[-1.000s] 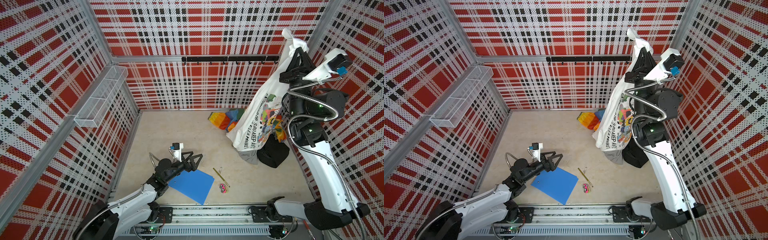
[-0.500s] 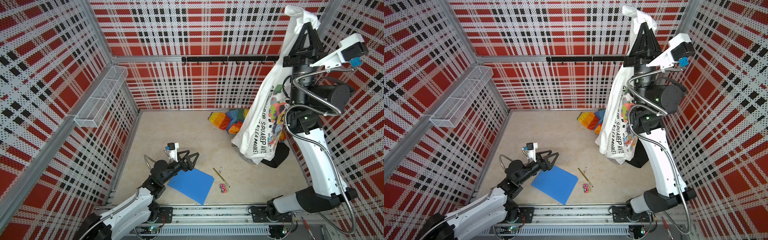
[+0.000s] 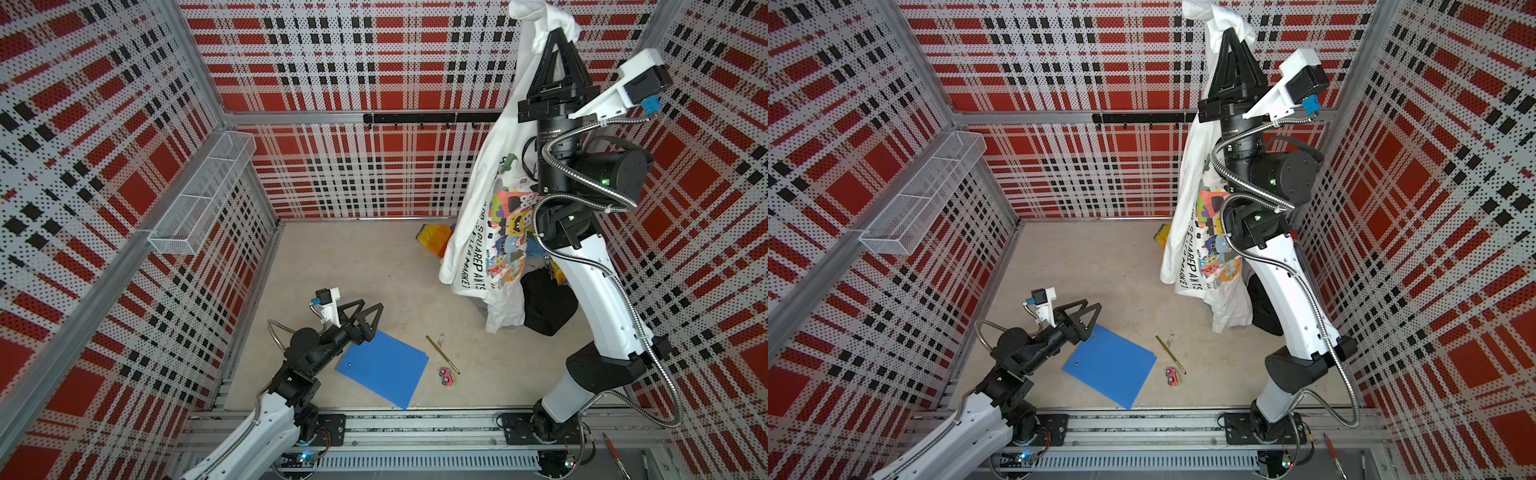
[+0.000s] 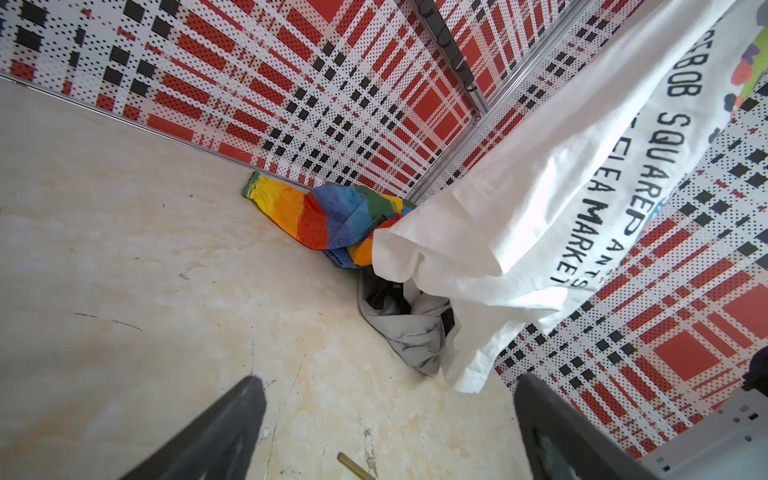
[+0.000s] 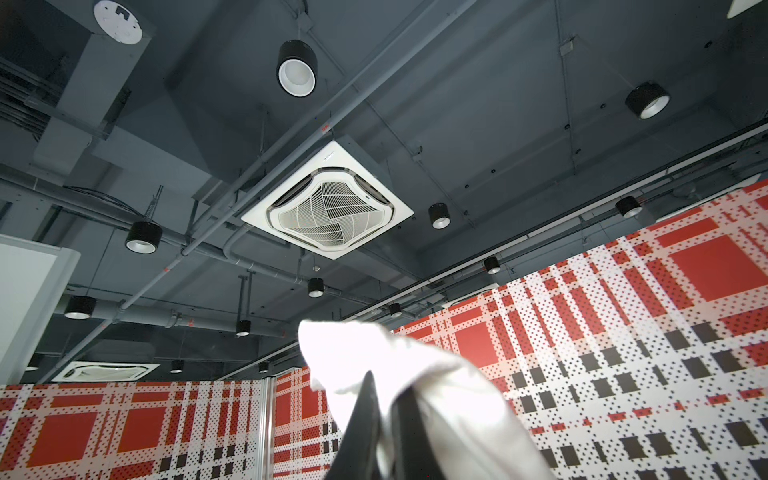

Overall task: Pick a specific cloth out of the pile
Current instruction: 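Raise the white printed T-shirt high above the pile with the right gripper, then carry the raised T-shirt toward the left gripper while the left arm reaches up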

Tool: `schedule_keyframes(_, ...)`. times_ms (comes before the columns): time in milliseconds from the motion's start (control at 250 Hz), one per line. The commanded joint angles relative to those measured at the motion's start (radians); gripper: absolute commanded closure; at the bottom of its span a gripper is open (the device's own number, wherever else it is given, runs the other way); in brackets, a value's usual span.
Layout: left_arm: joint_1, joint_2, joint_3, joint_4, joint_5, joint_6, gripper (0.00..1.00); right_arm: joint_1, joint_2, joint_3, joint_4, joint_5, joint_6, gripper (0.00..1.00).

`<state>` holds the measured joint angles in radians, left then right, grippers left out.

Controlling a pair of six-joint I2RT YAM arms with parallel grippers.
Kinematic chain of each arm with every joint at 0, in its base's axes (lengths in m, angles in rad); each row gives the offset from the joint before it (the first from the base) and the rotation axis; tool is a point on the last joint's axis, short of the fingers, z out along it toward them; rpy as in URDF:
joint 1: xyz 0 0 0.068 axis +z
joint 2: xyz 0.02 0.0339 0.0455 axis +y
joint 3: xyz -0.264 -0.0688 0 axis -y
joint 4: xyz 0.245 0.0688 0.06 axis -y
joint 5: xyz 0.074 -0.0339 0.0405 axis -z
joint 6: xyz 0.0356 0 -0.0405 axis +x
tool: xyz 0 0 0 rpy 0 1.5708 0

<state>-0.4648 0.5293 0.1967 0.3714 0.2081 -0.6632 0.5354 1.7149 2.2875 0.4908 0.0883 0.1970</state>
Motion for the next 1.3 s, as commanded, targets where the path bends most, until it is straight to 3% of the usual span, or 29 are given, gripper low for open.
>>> schedule_keyframes(0,0.025,-0.068,-0.021,-0.077,-0.039,-0.003,0.04,0.053,0.062,0.096,0.036,-0.013,-0.029,1.0)
schedule_keyframes(188,0.04,-0.175,-0.024,-0.185,-0.071,0.01,0.03,0.137,0.188,0.245,0.023,0.009,-0.097,1.0)
schedule_keyframes(360,0.045,-0.264,-0.029,-0.264,-0.097,0.021,0.02,0.164,0.224,0.214,0.071,0.011,-0.068,1.0)
schedule_keyframes(524,0.049,-0.305,-0.04,-0.294,-0.104,0.027,0.03,0.184,0.308,0.321,0.071,0.006,-0.048,1.0)
schedule_keyframes(1065,0.043,-0.129,-0.054,-0.134,-0.03,0.011,0.04,0.213,0.24,0.29,0.125,-0.004,-0.117,1.0)
schedule_keyframes(1293,0.016,-0.127,-0.049,-0.125,-0.037,0.013,0.06,0.213,0.251,0.264,0.097,0.009,-0.124,1.0)
